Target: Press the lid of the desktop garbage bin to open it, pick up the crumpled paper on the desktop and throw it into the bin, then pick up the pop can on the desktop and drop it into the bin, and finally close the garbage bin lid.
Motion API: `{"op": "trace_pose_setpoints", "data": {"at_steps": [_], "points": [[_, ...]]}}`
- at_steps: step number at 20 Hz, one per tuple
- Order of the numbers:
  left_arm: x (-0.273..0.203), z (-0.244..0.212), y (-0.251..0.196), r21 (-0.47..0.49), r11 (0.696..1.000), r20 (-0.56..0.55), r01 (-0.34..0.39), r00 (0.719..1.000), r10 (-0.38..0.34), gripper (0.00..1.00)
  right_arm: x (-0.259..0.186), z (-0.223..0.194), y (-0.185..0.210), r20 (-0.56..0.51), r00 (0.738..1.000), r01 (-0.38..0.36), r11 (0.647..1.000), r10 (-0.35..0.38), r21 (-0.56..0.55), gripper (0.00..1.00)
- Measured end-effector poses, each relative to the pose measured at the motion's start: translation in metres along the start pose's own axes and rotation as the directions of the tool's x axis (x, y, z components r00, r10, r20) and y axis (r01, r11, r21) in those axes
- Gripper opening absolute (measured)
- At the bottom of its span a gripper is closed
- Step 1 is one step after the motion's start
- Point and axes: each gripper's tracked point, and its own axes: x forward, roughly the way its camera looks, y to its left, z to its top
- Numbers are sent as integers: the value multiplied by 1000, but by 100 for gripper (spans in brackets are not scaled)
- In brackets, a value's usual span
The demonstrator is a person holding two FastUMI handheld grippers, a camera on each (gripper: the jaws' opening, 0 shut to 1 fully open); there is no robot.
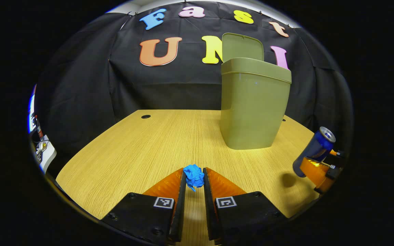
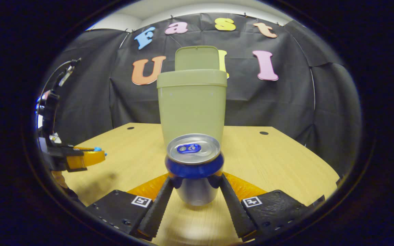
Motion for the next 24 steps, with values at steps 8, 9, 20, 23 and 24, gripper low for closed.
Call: {"op": "trace_pose_setpoints", "data": {"at_steps": [8,9,20,23,24], "points": [[-33,38,-2,35,997,131,-65,990,60,31,-41,39,-16,74,997,10,1000,-9,-7,81],[-38,45,-3,43,996,157,-73,985,66,31,-45,43,-16,79,997,5,1000,-5,-9,81],[-40,143,-44,-7,1000,252,24,967,-22,30,-59,59,-32,122,993,8,1000,-8,5,81],[-21,185,-51,-4,1000,278,29,960,-27,30,-58,60,-40,113,994,8,999,-12,33,81],[-14,202,-53,1,1000,300,24,954,-23,30,-57,61,-42,112,994,10,999,-15,39,81]]}}
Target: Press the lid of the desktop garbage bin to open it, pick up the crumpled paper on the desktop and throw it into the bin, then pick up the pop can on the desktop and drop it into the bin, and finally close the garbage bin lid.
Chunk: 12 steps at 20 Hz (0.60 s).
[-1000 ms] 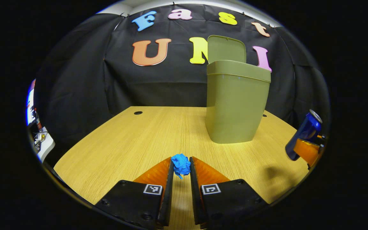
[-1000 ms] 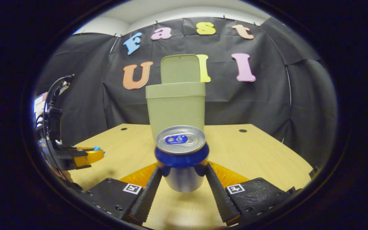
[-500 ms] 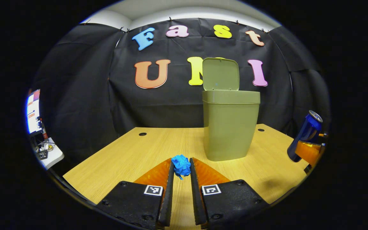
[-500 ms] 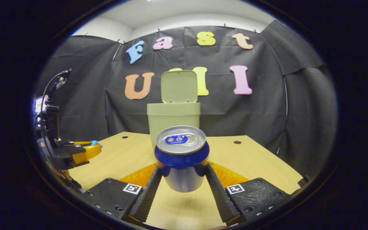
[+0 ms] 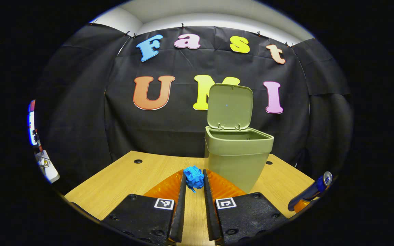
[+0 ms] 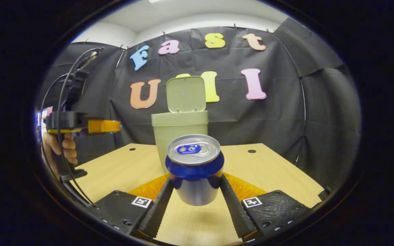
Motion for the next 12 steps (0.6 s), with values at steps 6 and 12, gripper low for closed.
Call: {"op": "trace_pose_setpoints", "data": {"at_steps": [6,12], "points": [[67,39,-38,-1,998,64,64,996,-64,31,4,-4,-6,-18,1000,3,1000,-3,5,81],[104,76,-72,172,981,183,93,975,-125,30,3,-5,-3,-25,1000,-9,1000,9,2,81]]}}
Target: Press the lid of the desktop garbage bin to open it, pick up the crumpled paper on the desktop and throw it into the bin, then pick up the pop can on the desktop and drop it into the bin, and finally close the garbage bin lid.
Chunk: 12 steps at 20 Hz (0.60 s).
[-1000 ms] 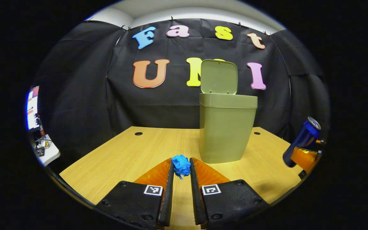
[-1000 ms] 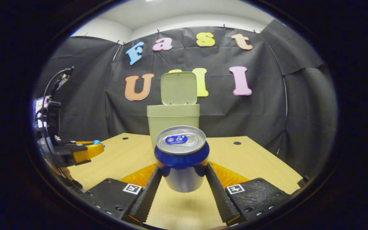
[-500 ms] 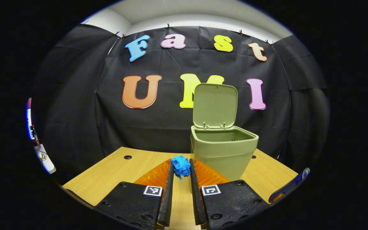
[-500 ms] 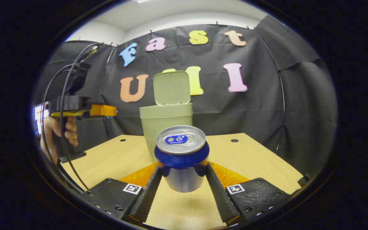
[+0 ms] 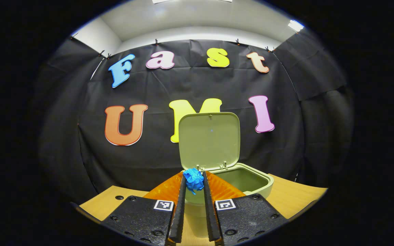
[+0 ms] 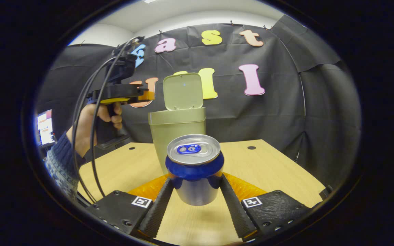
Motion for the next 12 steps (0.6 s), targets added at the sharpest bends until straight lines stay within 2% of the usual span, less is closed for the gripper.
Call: {"op": "trace_pose_setpoints", "data": {"at_steps": [2,3,4,5,6,9,10,11,12], "points": [[17,-2,-5,34,999,-19,0,1000,1,30,0,0,0,-3,1000,-1,1000,1,-1,81],[25,-3,-9,36,999,-29,0,1000,1,35,1,-1,0,-5,1000,-2,1000,2,-1,81],[31,-2,-10,33,999,-38,-5,999,6,35,1,-2,0,-7,1000,-1,1000,1,-1,81],[37,-1,-12,21,1000,-44,-5,999,6,35,1,-2,-1,-10,1000,0,1000,0,-2,81],[44,1,-15,3,1000,-54,-6,999,6,30,2,-3,-1,-13,1000,-1,1000,1,-2,81],[64,7,-21,-32,999,-90,-11,996,8,30,1,-2,-3,-17,1000,7,1000,-6,9,81],[67,5,-20,-38,999,-111,-20,994,16,36,1,-2,-3,-18,1000,9,1000,-8,16,81],[68,2,-22,-65,998,-126,-25,992,16,31,1,-1,-4,-17,1000,10,1000,-10,23,81],[70,-2,-28,-90,996,-142,-15,990,2,31,0,1,-5,-13,1000,11,1000,-10,28,81]]}}
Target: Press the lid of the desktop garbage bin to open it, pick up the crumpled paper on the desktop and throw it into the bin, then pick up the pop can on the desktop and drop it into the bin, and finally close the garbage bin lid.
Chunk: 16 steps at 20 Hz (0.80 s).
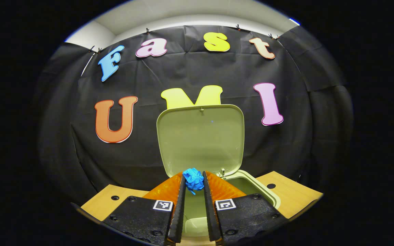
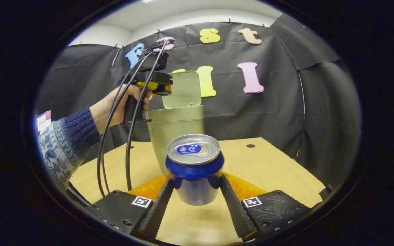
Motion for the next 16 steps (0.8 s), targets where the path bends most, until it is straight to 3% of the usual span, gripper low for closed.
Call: {"op": "trace_pose_setpoints", "data": {"at_steps": [5,10,11,14,16], "points": [[0,-21,-13,-85,996,-60,16,998,-21,36,-7,10,-4,29,1000,-3,1000,2,14,81],[-2,-28,-14,-115,993,-93,11,995,-22,72,-5,11,-4,23,1000,-3,1000,3,12,81],[-3,-28,-16,-122,992,-90,13,996,-25,90,-4,11,-4,20,1000,-4,1000,3,13,81],[-7,-22,-12,-93,996,-51,3,999,-7,98,-4,10,-5,21,1000,2,1000,-2,9,81],[-11,-20,-10,-67,998,-49,-6,999,2,99,-3,8,-5,17,1000,6,1000,-6,8,81]]}}
